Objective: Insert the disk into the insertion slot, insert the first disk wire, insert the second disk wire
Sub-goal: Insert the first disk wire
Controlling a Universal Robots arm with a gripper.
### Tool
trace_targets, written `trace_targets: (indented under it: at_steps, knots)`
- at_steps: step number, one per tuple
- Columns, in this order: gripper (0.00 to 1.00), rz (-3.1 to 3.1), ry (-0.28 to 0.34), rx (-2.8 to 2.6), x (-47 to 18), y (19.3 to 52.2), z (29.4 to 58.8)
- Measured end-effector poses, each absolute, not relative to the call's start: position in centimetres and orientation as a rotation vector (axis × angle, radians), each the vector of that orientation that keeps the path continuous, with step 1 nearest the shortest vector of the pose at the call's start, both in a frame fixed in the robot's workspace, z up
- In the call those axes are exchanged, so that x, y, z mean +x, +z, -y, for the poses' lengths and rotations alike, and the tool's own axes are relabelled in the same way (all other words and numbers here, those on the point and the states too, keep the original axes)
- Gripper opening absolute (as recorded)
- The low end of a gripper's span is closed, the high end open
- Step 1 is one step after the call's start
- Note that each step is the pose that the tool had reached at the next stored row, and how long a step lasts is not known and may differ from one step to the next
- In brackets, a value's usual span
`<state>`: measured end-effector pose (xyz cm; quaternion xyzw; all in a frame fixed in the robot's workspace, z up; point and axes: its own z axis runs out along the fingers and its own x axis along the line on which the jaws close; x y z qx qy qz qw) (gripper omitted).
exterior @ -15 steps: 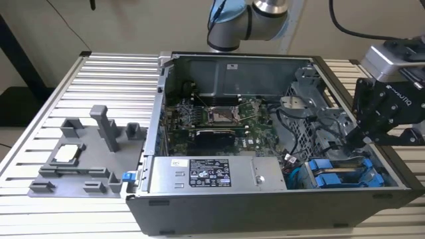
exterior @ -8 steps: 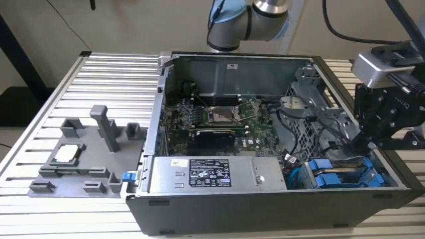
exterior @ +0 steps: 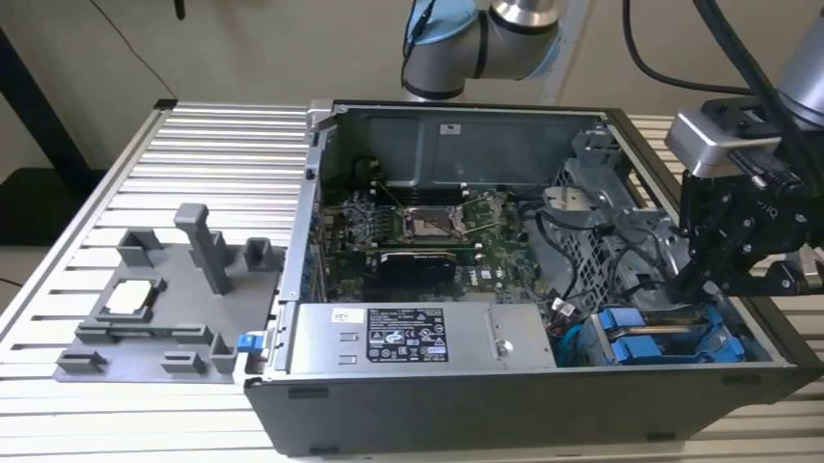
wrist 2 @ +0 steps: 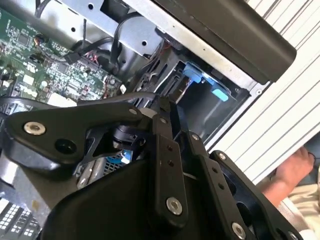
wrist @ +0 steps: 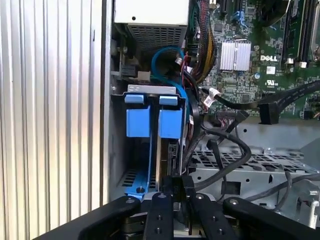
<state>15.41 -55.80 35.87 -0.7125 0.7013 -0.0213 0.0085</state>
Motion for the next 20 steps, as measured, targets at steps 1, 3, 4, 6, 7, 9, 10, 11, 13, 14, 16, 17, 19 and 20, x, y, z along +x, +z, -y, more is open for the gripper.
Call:
trace_targets:
  at_steps: [1, 3, 4, 6, 7, 9, 10, 11, 13, 14, 16, 17, 19, 20]
  knots:
    - [0.19, -2.204, -0.068, -2.214, 15.4, 35.82, 55.8]
    - [0.19, -2.208, -0.068, -2.21, 15.41, 35.82, 55.8]
    - [0.19, -2.209, -0.068, -2.209, 15.41, 35.81, 55.8]
    - [0.19, -2.209, -0.068, -2.209, 15.41, 35.81, 55.8]
    - [0.19, -2.209, -0.068, -2.209, 15.4, 35.8, 55.8]
    - [0.19, -2.209, -0.068, -2.209, 15.4, 35.7, 55.79]
    - [0.19, -2.209, -0.068, -2.209, 15.41, 35.66, 55.8]
    - [0.19, -2.209, -0.068, -2.209, 15.41, 35.59, 55.8]
    - [0.19, -2.209, -0.069, -2.209, 15.41, 35.42, 55.83]
    - [0.19, -2.209, -0.069, -2.208, 15.42, 35.34, 55.84]
    - [0.19, -2.207, -0.073, -2.207, 15.42, 35.23, 55.87]
    - [0.19, -2.206, -0.075, -2.206, 15.43, 35.17, 55.89]
    - [0.19, -2.204, -0.079, -2.204, 15.44, 35.05, 55.93]
    - [0.19, -2.203, -0.08, -2.203, 15.45, 35.0, 55.95]
